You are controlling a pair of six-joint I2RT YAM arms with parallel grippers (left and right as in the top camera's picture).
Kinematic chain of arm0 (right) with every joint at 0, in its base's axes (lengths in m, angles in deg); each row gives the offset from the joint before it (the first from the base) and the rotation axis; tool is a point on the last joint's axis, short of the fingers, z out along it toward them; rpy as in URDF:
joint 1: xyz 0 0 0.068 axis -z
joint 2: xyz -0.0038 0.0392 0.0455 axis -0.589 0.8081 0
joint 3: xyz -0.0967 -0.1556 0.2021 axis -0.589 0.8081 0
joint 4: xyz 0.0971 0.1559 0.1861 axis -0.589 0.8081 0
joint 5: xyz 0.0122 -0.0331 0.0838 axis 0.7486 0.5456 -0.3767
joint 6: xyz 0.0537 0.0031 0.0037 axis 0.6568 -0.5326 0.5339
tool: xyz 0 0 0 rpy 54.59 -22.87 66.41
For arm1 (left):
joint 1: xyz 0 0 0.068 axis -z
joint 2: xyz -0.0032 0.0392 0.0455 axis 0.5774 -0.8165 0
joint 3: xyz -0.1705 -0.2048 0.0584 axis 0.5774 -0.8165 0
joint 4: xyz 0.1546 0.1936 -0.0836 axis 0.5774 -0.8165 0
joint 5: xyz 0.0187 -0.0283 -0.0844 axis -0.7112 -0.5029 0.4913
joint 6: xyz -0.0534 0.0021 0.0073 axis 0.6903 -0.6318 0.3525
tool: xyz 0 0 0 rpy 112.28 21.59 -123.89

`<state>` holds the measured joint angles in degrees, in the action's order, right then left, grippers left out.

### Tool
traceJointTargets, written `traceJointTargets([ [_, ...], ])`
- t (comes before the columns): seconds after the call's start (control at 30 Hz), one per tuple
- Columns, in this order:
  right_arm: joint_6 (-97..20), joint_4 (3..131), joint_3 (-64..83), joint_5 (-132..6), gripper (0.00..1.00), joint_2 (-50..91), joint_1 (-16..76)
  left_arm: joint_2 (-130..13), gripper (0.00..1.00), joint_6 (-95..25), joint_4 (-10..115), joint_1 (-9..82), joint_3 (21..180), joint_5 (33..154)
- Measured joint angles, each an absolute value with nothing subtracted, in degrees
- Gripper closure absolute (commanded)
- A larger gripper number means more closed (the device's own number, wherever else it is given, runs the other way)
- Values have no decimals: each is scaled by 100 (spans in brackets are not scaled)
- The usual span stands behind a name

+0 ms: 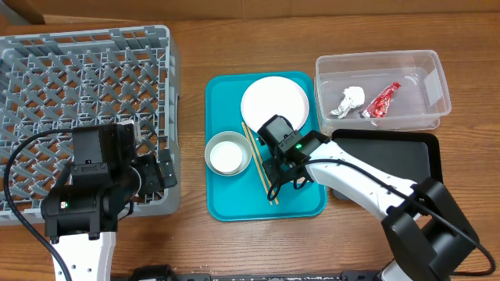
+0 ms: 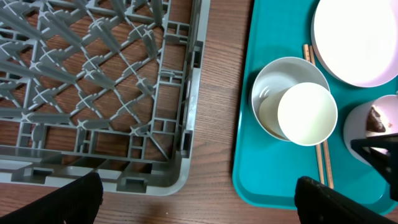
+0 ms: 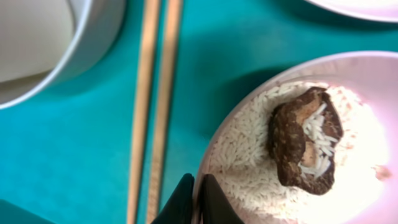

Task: Sort waste into correct bins and load items into the dishwasher
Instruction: 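Grasp the rim of the pink rice bowl with the right gripper, then tip the pink bowl over the black tray to dump the rice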

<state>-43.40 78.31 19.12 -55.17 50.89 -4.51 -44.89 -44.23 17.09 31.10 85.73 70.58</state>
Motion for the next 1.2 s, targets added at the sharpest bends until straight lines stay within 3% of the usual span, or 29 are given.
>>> traceJointTargets([
  [0.37, -3641, 8102, 1748, -5432, 96, 3334, -178, -4489, 0, -4423, 1709, 3110, 8573, 7058],
  [0.77, -3258, 8458, 1901, -7628, 96, 2755, 2569, -4489, 0, -4423, 1709, 3110, 8573, 7058],
  [1.2, -3669, 7204, 3770, -10940, 96, 2779, 5194, -4489, 0, -4423, 1709, 3110, 8573, 7058],
])
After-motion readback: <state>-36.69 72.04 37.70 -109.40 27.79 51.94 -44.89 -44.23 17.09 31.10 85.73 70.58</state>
